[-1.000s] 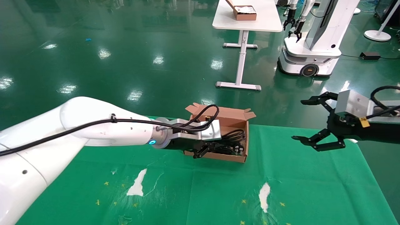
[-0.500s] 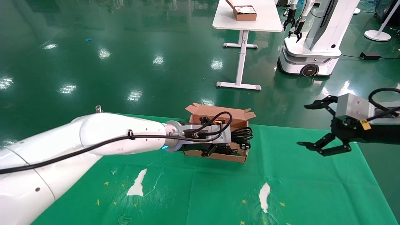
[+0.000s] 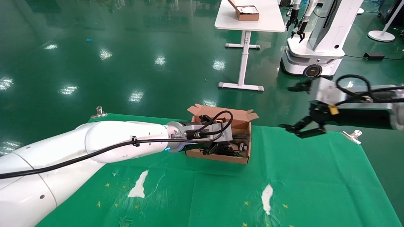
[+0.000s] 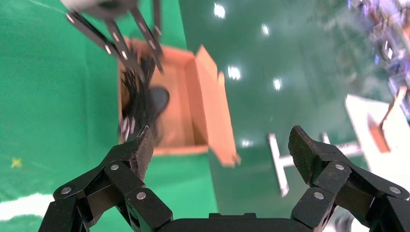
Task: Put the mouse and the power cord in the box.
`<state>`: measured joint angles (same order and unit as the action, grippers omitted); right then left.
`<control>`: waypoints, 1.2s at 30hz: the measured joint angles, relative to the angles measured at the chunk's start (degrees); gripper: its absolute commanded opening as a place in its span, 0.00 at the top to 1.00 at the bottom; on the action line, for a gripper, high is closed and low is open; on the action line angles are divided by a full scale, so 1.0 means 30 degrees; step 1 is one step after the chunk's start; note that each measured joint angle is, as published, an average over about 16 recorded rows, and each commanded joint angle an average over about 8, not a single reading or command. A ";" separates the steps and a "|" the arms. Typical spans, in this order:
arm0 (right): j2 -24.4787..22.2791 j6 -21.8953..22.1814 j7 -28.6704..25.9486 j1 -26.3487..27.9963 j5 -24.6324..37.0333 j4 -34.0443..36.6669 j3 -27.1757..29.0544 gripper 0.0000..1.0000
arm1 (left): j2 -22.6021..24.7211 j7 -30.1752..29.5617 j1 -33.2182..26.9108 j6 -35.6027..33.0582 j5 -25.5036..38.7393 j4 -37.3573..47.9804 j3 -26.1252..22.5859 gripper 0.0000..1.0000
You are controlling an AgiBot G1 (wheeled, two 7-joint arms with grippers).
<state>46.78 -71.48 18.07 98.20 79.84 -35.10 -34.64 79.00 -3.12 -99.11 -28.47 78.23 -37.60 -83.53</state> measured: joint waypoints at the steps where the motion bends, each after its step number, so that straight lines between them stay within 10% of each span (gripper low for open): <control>1: 0.0007 0.0080 -0.0164 -0.0083 -0.0020 -0.0344 0.0006 0.00 | -0.0010 -0.0018 0.0000 0.0021 -0.0041 -0.0019 -0.0040 0.00; 13: -0.0255 0.0018 -0.1334 -0.1181 -0.0918 -0.2360 0.0425 0.00 | -0.1206 -0.0275 0.1003 -0.1396 -0.1153 -0.1037 0.1611 0.00; 36: -0.1704 -0.1857 -0.4619 -0.5544 -0.5560 -0.6510 0.2711 0.00 | -0.6699 -0.1203 0.5704 -0.8607 -0.5636 -0.5512 1.0133 0.00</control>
<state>41.67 -77.05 4.21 81.57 63.16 -54.63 -26.51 58.90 -6.73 -82.00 -54.29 61.32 -54.14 -53.13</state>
